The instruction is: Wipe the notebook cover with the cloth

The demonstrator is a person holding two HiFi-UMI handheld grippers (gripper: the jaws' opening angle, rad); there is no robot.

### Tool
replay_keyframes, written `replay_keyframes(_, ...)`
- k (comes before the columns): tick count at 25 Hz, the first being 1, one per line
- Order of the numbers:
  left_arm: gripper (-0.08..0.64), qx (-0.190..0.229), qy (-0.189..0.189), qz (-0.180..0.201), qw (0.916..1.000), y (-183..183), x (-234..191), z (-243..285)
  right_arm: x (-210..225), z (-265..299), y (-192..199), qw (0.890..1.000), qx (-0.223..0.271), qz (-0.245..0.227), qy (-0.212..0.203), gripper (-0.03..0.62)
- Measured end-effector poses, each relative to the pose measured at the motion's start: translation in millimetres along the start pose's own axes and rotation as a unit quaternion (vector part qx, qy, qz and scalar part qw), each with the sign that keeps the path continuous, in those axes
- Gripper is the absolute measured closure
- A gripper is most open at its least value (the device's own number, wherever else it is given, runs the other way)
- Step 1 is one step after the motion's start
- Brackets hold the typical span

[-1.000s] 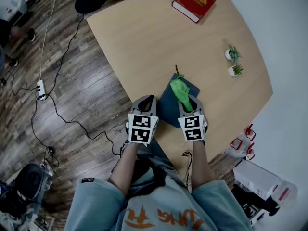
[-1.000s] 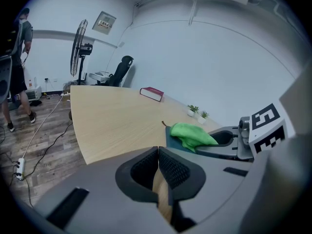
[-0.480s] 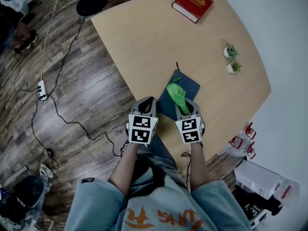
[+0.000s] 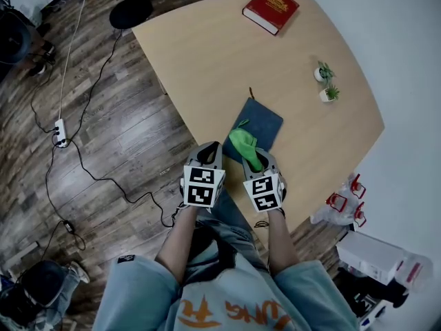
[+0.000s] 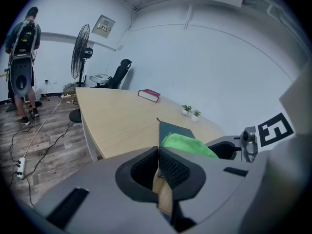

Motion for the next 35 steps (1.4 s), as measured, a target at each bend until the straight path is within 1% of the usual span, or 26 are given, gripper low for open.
replay_keyframes(6,0.538,0.005,0.006,0.004,1.0,-0.5,7.0,-7.8,-20.0,-14.1,5.8,1.0,-0.001,-0.011,-0.012,0.485)
replay_keyframes(10,0.538,0.002,0.009,0.004,1.0,1.5,11.4,-6.4,-31.8,-21.4,9.2,1.0,0.001,-0.008,-0.023,0.485)
replay_keyframes(14,0.538,-0.003,0.019,0.013,0.9997,0.0,23.8,-0.9,-31.1,-24.2,11.2,1.0,0.004,-0.004,-0.023,0.485)
replay_keyframes(17,0.538,-0.003,0.023,0.02,0.9995,-3.6,30.3,2.3,-25.8,-27.9,8.0,1.0,0.016,0.015,-0.018,0.483)
replay_keyframes(20,0.538,-0.003,0.023,0.026,0.9994,-8.5,34.0,6.3,-10.6,-33.7,1.1,0.998,0.034,0.042,-0.011,0.483)
replay_keyframes(25,0.538,-0.006,0.024,0.03,0.9993,-13.2,34.9,14.3,29.4,-37.6,-6.9,0.996,0.041,0.08,0.016,0.483)
replay_keyframes(30,0.538,-0.004,0.023,0.021,0.9995,-21.7,31.8,25.0,65.6,-29.0,4.3,0.993,0.036,0.109,0.036,0.482)
replay_keyframes(35,0.538,-0.014,0.02,0.016,0.9996,-25.0,30.1,44.1,100.4,-16.5,8.8,0.99,0.032,0.131,0.05,0.483)
Point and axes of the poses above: the fingertips, and each gripper's own axes: z forward along the fingers, x to its right, y out of its underside, the point moved 1 cm from there along -z, backward along the fingers, and after that the axes turned 9 degrees about y, right-handed, at the moved point
